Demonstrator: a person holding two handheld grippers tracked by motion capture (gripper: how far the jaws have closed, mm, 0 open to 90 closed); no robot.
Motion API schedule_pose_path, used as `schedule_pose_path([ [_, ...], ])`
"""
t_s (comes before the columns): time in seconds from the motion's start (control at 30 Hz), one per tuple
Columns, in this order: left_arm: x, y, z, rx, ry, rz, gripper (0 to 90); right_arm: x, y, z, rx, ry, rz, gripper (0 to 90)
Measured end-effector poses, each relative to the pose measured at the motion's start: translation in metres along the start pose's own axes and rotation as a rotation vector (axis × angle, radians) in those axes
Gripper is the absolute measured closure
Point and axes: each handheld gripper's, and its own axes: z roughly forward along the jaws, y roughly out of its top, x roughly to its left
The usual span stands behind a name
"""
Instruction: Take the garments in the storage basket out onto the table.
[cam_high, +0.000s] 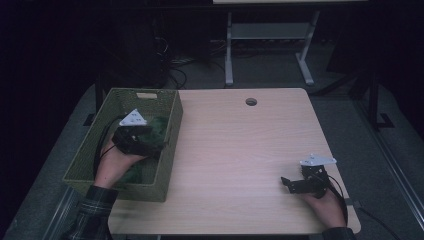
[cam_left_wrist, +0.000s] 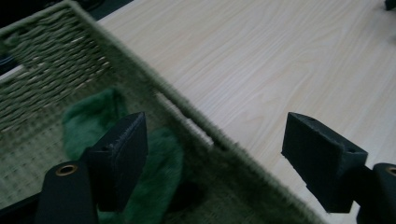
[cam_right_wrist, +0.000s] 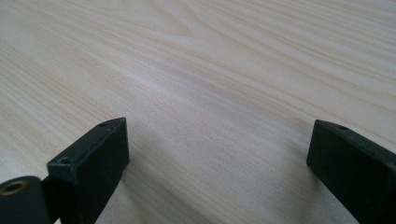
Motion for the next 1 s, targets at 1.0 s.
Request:
schedule_pose_path([
  [1.0, 0.049, -0.052, 0.021, 0.173, 0.057, -0.057, 36.2, 0.000, 0.000, 0.000, 0.000, 0.000, -0.001, 5.3],
])
